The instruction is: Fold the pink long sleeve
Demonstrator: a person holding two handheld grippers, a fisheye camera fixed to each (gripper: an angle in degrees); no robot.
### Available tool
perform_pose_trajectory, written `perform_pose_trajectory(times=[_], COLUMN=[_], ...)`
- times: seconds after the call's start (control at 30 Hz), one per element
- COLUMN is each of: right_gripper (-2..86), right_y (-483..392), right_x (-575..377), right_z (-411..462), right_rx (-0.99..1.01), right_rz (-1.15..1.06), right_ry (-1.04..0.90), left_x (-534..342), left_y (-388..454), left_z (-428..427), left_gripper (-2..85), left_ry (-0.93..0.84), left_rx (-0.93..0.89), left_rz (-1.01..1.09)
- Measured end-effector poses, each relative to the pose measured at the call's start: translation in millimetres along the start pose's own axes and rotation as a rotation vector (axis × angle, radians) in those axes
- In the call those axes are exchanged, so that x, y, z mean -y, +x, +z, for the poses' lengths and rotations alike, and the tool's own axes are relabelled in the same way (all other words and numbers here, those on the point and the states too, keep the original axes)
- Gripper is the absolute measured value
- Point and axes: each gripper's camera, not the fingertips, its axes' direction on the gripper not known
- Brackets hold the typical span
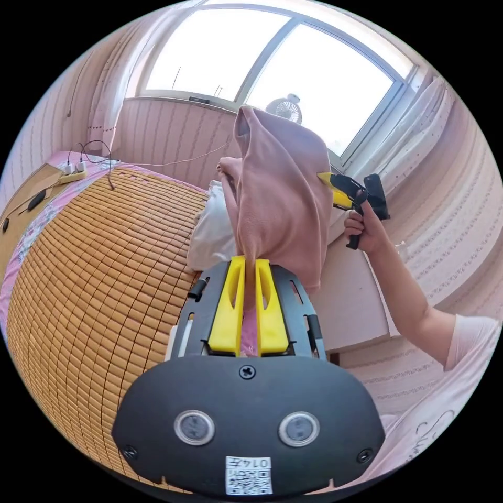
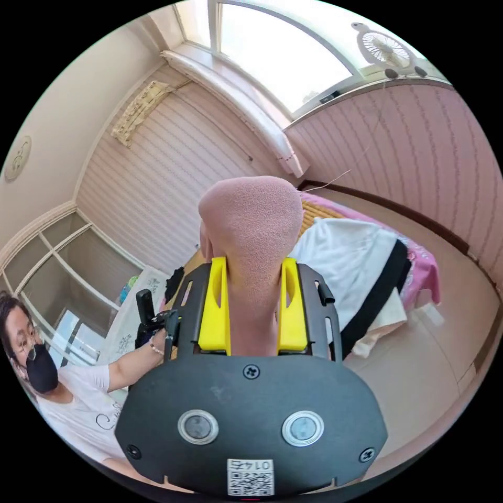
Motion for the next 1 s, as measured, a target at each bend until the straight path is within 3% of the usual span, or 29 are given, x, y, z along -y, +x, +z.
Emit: perform_pose_trajectory(times=[0.07, 0.13, 0.27, 0.37, 0.43, 0.6, 0.7, 0.87, 1.0], right_gripper=[13.8, 10.6, 1.1, 0.2, -0.1, -0.5, -0.7, -0.4, 0.2], right_y=[27.3, 27.7, 4.6, 1.5, -12.2, -27.9, -46.9, -105.9, -148.7], right_x=[18.2, 12.0, -15.2, -11.0, -5.5, 14.0, 19.4, -34.4, -114.7], right_z=[8.5, 17.5, 39.4, 37.7, 21.1, 27.7, -5.9, -96.6, -147.1], right_rx=[-0.273, -0.383, -0.398, -0.376, -0.336, -0.395, -0.406, -0.524, -0.518], right_rz=[0.108, 0.083, -0.151, -0.145, -0.163, -0.166, -0.172, -0.275, -0.341], right_ry=[-0.062, -0.082, -0.137, -0.145, -0.072, -0.213, -0.199, -0.126, -0.123], left_x=[25.7, 40.8, 45.7, 39.1, 35.3, 28.8, 16.6, -51.9, -183.2], left_y=[-0.5, -0.8, 0.6, -6.1, -20.7, -13.3, -9.1, -2.2, 32.0], left_z=[47.3, 98.0, 112.9, 92.0, 72.3, 88.0, 57.5, -38.9, -166.3], left_gripper=[2.8, 3.4, 4.0, 4.0, 3.6, 3.7, 4.4, 5.0, 4.5], left_ry=[-0.055, -0.164, -0.202, -0.141, -0.073, -0.179, -0.113, -0.084, 0.0], left_rx=[0.059, 0.139, 0.167, 0.186, 0.104, 0.124, 0.065, 0.171, 0.31], left_rz=[-0.017, 0.009, 0.035, 0.054, -0.037, -0.078, -0.148, -0.106, -0.113])
